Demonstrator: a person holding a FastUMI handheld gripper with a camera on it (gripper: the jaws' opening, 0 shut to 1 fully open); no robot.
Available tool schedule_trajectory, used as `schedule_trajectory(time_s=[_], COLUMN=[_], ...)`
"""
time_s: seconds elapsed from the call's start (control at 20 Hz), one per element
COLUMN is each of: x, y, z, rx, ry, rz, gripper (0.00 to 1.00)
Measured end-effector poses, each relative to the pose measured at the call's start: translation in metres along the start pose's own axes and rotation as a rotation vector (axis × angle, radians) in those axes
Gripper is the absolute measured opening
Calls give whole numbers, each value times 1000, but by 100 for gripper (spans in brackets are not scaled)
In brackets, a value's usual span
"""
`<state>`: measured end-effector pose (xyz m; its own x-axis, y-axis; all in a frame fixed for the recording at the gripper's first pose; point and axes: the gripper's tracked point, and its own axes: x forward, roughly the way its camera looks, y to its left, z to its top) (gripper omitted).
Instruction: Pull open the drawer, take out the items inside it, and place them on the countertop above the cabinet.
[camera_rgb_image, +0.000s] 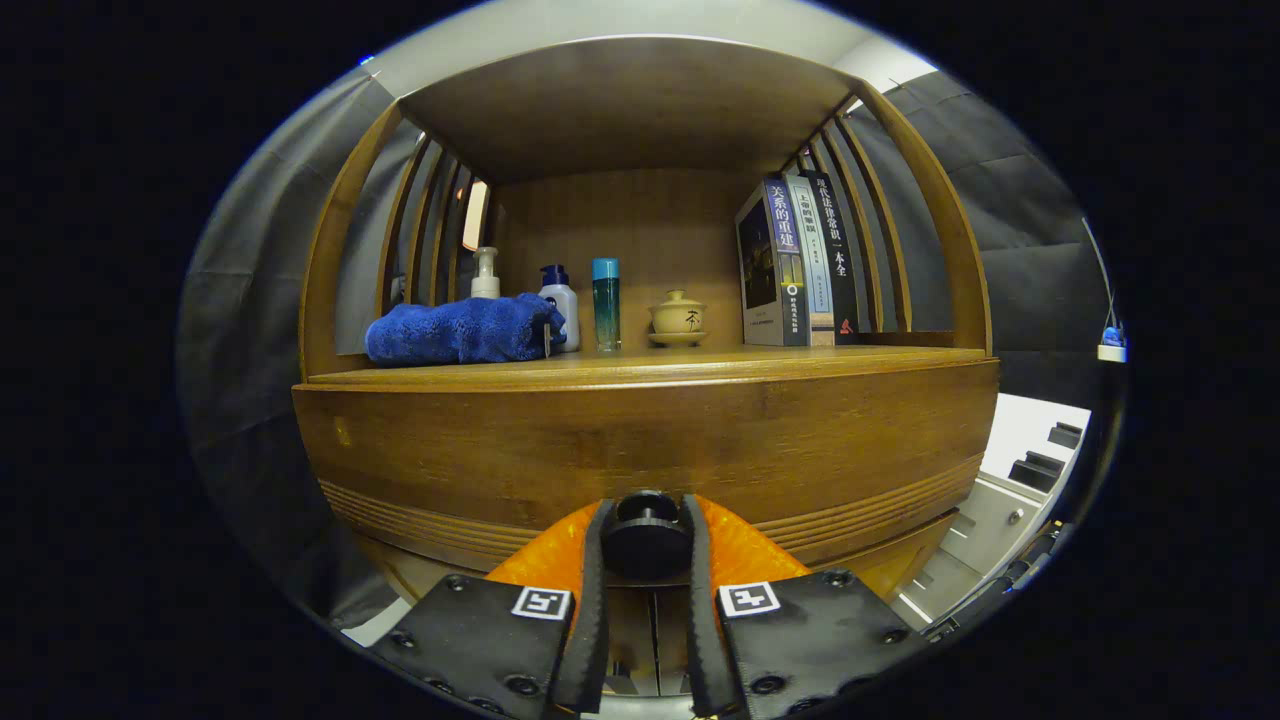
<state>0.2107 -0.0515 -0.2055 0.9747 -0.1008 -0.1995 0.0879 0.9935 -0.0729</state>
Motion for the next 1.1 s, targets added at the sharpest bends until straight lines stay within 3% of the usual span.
schedule_trajectory(time_s=[0.4,1.1], x=[-21,-108], y=[2,3], z=[0,-8], rx=[31,28], ry=[10,46], rz=[13,31], gripper=[40,40])
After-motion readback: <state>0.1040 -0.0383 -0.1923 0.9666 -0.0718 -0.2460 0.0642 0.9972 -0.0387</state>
